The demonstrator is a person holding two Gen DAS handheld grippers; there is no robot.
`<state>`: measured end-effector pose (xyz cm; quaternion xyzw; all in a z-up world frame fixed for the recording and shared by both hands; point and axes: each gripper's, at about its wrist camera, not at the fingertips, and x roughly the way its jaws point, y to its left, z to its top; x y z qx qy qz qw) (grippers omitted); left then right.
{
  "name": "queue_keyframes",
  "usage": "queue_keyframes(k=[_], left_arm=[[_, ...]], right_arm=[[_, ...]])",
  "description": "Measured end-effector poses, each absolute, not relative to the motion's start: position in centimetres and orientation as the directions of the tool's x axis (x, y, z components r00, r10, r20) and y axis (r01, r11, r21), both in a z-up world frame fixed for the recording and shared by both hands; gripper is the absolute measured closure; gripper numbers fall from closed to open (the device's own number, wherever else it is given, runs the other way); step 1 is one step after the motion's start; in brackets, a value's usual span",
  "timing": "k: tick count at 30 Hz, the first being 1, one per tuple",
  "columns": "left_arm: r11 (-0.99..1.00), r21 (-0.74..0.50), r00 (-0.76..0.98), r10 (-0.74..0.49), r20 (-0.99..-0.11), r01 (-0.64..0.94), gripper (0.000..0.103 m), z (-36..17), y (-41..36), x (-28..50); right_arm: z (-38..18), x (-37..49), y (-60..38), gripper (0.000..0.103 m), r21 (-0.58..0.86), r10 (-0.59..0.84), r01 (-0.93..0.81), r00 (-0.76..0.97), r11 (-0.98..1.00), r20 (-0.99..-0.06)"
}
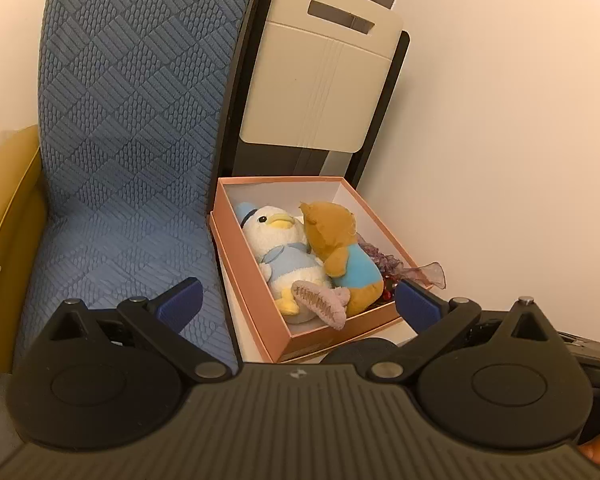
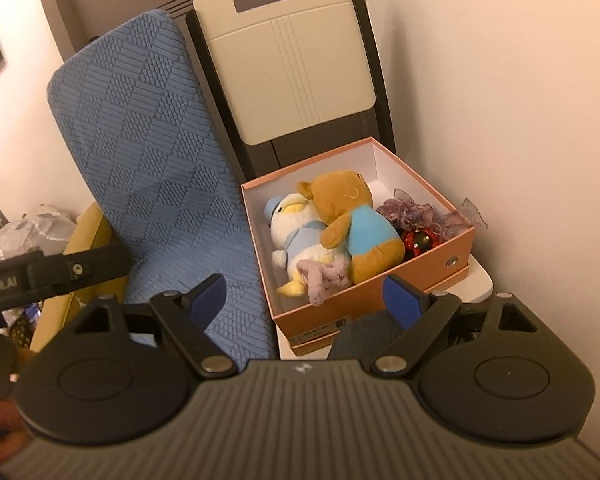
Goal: Organize objects
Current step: 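Withdraw both open tools back from the pink box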
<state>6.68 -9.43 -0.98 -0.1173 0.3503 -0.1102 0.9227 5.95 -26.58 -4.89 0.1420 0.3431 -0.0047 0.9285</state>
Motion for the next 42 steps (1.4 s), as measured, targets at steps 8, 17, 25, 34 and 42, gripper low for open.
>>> queue_keyframes(k=[8, 17, 25, 34, 42], left_arm=[[0.949, -0.292, 0.723, -0.285, -0.63, 0.12, 0.0, -1.3, -9.49, 6.98], [0.949, -0.292, 0.719, -0.287, -0.633, 0.121, 0.0, -1.39, -9.68, 7.06], [0.95, -0.291, 0.723, -0.281, -0.632, 0.114, 0.0, -1.37, -9.57, 6.89], [0.953, -0.283, 0.725, -0.269, -0.634, 0.106, 0.0, -1.19, -9.53, 6.6], [0.955, -0.278, 0.721, -0.265, -0.64, 0.104, 0.0, -1.15, -9.4, 6.48]], right_arm=[[-5.43, 6.21, -26.59, 0.016, 0.257, 0.089, 0.11, 0.75, 0.96, -0.655], [-5.48, 6.24, -26.59, 0.016, 0.253, 0.089, 0.111, 0.745, 0.961, -0.662], [-5.38, 6.12, -26.55, 0.016, 0.248, 0.086, 0.11, 0.743, 0.963, -0.664], [-5.18, 6.02, -26.59, 0.016, 0.24, 0.081, 0.109, 0.745, 0.965, -0.662], [-5.16, 5.93, -26.29, 0.016, 0.239, 0.092, 0.094, 0.743, 0.966, -0.663]])
